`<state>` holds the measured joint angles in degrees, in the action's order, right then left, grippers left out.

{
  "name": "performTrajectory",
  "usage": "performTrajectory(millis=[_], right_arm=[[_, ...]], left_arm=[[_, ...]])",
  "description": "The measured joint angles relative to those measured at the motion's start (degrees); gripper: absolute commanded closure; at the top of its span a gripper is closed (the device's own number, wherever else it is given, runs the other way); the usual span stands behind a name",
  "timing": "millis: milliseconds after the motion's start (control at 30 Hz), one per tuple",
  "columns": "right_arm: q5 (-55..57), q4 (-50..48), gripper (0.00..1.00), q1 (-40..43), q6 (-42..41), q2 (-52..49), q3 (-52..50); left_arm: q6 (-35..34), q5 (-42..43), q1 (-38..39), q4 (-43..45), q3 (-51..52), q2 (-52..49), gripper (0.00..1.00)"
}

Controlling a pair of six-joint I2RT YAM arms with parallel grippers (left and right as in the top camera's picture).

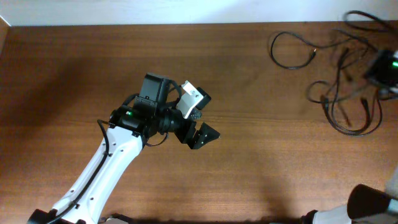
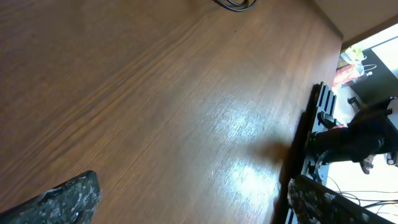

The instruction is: Untangle cables

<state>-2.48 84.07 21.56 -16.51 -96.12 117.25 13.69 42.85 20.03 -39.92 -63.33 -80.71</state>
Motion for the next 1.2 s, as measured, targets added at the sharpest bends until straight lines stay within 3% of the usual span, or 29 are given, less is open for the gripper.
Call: performTrajectory(millis=[300, 467, 633, 667, 700, 733, 767, 900, 1033, 1100, 1200], right_arm=[[8.13, -2.27, 0.96, 27.93, -0.24, 0.17, 0.02], [18.62, -3.28, 0.96, 32.04, -0.22, -2.86, 0.07], [22.21, -5.51, 0.96, 32.44, -0.22, -17.66, 0.33], [22.14, -5.55, 0.92, 32.48, -0.22, -20.68, 0.35], [20.9, -5.46, 0.69, 32.52, -0.26, -24.87, 0.33], [19.71, -5.38, 0.27, 32.52, -0.22, -26.51, 0.33], [18.69, -4.76, 0.02, 32.52, -0.59, -27.65, 0.33], [14.36, -4.59, 0.01, 32.52, 0.26, -27.96, 0.33], [-16.09, -4.26, 0.01, 32.68, 16.63, -27.96, 0.33], [-24.44, -3.89, 0.01, 31.78, 22.99, -26.14, 0.33], [-26.91, -3.37, 0.01, 26.01, 28.39, -20.61, 0.33]], left_arm=[[0.0, 0.0, 0.0, 0.04, 0.0, 0.0, 0.01], [0.0, 0.0, 0.0, 0.02, 0.0, 0.0, 0.01], [0.0, 0.0, 0.0, 0.02, 0.0, 0.0, 0.01], [0.0, -0.02, 0.0, 0.0, 0.0, 0.0, 0.01], [0.0, 0.0, 0.0, 0.0, 0.0, 0.0, 0.01], [0.0, 0.0, 0.0, 0.02, 0.0, 0.0, 0.01], [0.0, 0.0, 0.0, 0.02, 0.0, 0.0, 0.01], [0.0, 0.0, -0.17, 0.02, 0.0, 0.0, 0.01], [0.0, 0.0, 0.74, 0.04, 0.0, 0.0, 0.01], [0.0, 0.0, 0.74, 0.04, 0.0, 0.0, 0.01], [0.0, 0.0, 0.63, 0.02, 0.0, 0.0, 0.01]])
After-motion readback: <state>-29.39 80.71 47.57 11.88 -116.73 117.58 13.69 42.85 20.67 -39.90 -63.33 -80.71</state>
